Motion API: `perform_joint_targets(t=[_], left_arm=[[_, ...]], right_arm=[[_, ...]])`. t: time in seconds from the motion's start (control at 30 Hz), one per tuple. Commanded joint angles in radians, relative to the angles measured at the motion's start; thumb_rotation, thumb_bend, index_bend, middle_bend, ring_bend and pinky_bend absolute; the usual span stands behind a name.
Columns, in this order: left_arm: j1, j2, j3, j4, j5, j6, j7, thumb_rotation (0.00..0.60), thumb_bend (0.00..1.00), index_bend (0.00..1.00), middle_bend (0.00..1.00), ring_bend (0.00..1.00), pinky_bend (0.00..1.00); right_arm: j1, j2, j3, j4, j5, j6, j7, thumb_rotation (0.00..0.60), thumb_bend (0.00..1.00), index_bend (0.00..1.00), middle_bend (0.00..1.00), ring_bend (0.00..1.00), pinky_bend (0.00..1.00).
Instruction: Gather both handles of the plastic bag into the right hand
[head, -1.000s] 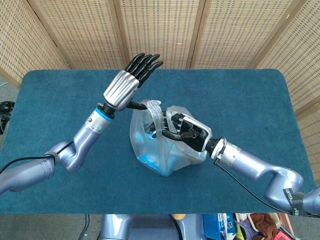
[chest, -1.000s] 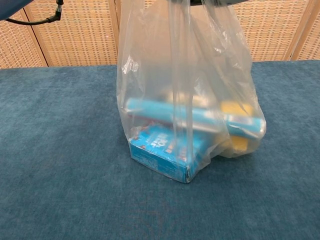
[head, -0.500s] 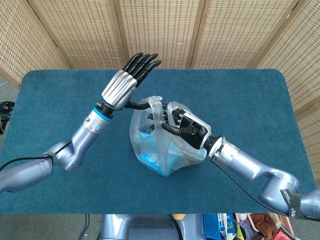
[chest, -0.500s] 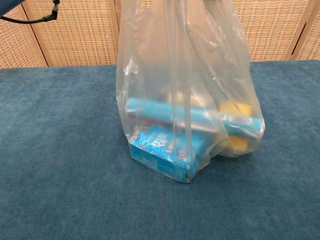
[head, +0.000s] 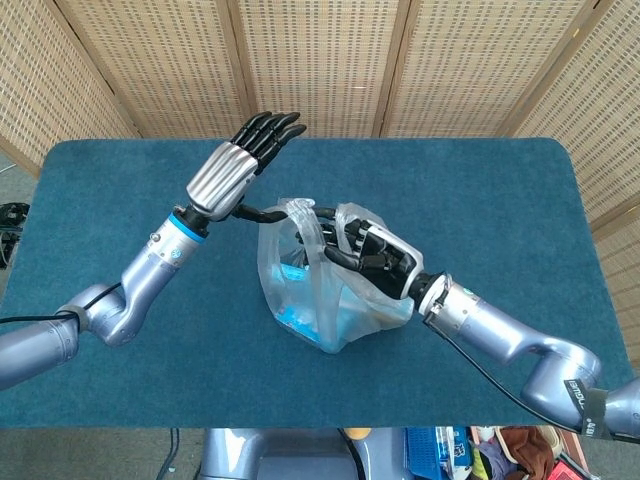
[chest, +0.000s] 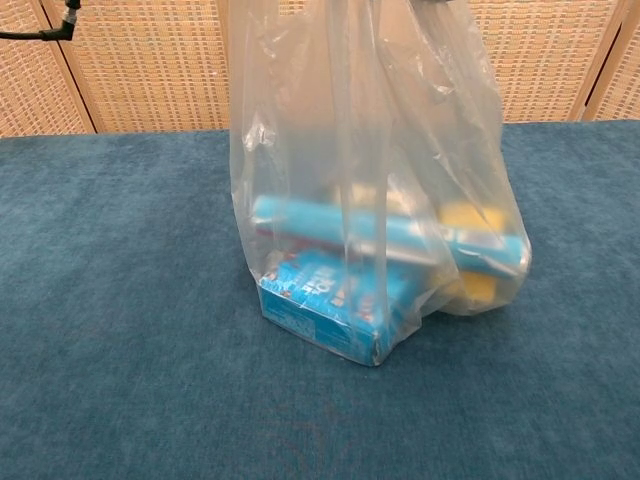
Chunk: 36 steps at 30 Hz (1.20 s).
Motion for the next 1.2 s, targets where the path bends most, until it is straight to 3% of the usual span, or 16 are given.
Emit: perform_joint_targets(t=[0.03,0.6,1.2], left_arm=[[0.007,0.027,0.013,-0.02,0.004,-0.029,-0.04,0.52,0.0,0.0,0.0,0.0,0.0],[0.037,0.128,0.037,-0.088,0.045,-0.065,-0.247,0.487,0.0,0.0,0.0,0.0,0.0],[0.158,0.258,0.091,-0.053,0.071,0.007,-0.249,0.597,0.0,0.0,0.0,0.0,0.0]], right_arm=[[-0.003,-0.001,-0.001,0.007,-0.002,-0.005,-0.001,0.6,0.45,0.2,0.33,0.24,0.29],[-0.021,-0.006,0.002,0.027,-0.004,-0.019,-0.007,0.6,0.45,0.21,0.38,0.29,0.3],[-0.033,0.01,0.038,-0.01,0.057,-0.056,-0.079,0.6,0.45,0.21,0.39,0.31,0.31]])
